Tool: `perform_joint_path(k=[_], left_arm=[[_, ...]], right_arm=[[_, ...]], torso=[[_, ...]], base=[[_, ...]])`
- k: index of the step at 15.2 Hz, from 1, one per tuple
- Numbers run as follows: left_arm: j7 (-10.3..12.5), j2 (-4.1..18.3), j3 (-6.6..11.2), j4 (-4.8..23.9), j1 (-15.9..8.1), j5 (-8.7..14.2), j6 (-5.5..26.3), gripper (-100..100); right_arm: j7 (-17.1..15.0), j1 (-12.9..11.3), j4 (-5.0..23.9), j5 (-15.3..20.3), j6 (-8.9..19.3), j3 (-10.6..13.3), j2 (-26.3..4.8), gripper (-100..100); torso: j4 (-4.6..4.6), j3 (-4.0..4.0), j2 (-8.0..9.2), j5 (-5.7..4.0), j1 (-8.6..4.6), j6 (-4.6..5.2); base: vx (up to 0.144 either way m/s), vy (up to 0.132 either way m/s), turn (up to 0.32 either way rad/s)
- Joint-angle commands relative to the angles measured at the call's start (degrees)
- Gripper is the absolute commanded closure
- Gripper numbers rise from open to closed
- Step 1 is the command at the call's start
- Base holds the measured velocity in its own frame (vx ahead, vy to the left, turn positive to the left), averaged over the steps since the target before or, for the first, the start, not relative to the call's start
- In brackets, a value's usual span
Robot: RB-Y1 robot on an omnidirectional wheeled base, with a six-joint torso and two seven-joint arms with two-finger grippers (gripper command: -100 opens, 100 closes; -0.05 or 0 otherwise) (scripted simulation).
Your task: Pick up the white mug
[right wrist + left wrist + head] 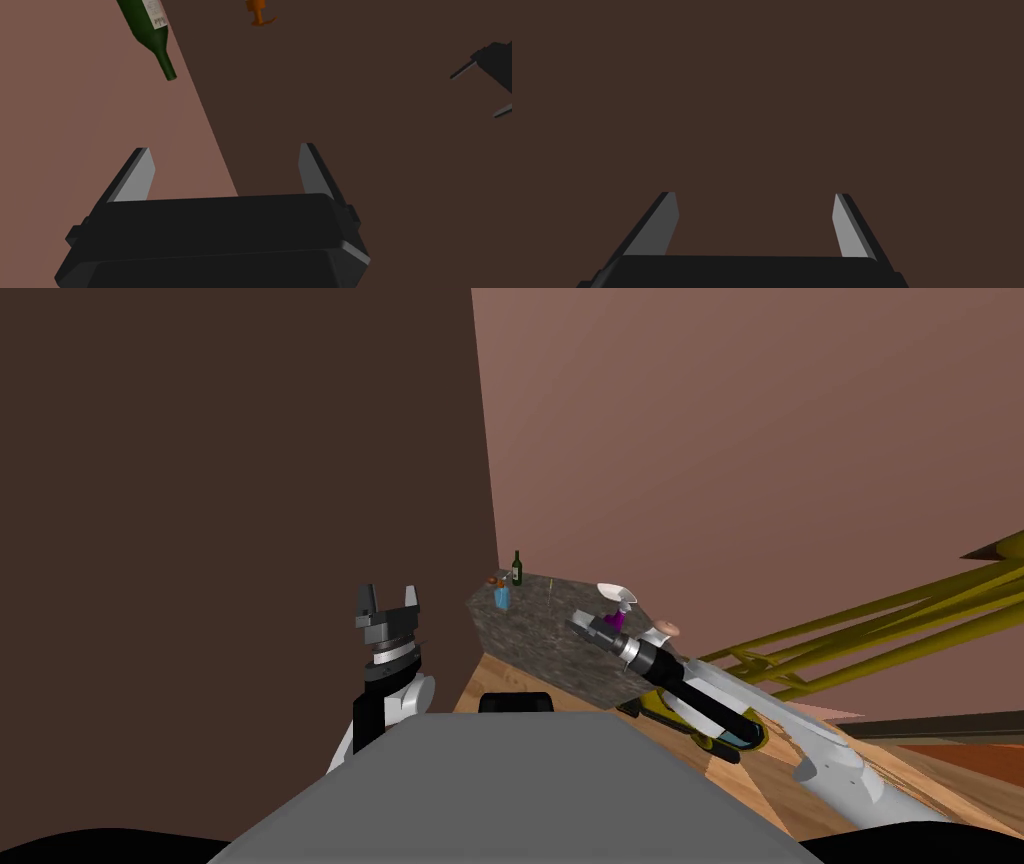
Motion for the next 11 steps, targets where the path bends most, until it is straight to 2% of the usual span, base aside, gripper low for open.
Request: perform_joint_path(k=[1,4,5,6,9,10,11], left_arm=[[0.0,0.0,0.00,0.0,0.0,0.0,0.0,0],[0.0,0.0,0.00,0.0,0.0,0.0,0.0,0],[0.0,0.0,0.00,0.0,0.0,0.0,0.0,0],[0.0,0.0,0.00,0.0,0.0,0.0,0.0,0],[0.0,0.0,0.00,0.0,0.0,0.0,0.0,0],[0.0,0.0,0.00,0.0,0.0,0.0,0.0,0],[0.0,0.0,0.00,0.0,0.0,0.0,0.0,0]], right_arm=[[0.8,0.8,0.9,1.5,1.2,-0.1,-2.9,-100],[0.8,0.8,0.9,1.5,1.2,-0.1,-6.7,-100],[0.8,0.8,0.9,1.5,1.2,-0.1,-6.8,-100],[1.6,1.6,1.7,2.9,2.4,-0.2,-8.9,-100],[1.6,1.6,1.7,2.9,2.4,-0.2,-12.3,-100],[2.4,2.4,2.5,4.4,3.6,-0.2,-14.0,-100],[2.4,2.4,2.5,4.4,3.6,-0.2,-15.3,-100]], torso=[[0.00,0.00,0.00,0.00,0.00,0.00],[0.00,-0.01,-0.01,0.00,0.00,-0.01],[0.00,-0.01,-0.01,0.00,0.00,0.00],[0.00,0.00,0.00,0.00,0.00,0.00],[-0.01,-0.01,-0.02,0.00,0.01,0.00],[0.00,-0.01,-0.02,0.00,0.01,0.00],[-0.01,-0.01,-0.02,0.00,0.01,-0.02]], base=[[0.003,0.005,0.059],[0.002,0.002,0.040],[0.001,0.000,-0.011],[0.003,0.003,0.067],[0.004,0.002,0.041],[0.005,0.005,0.058],[0.007,0.004,0.083]])
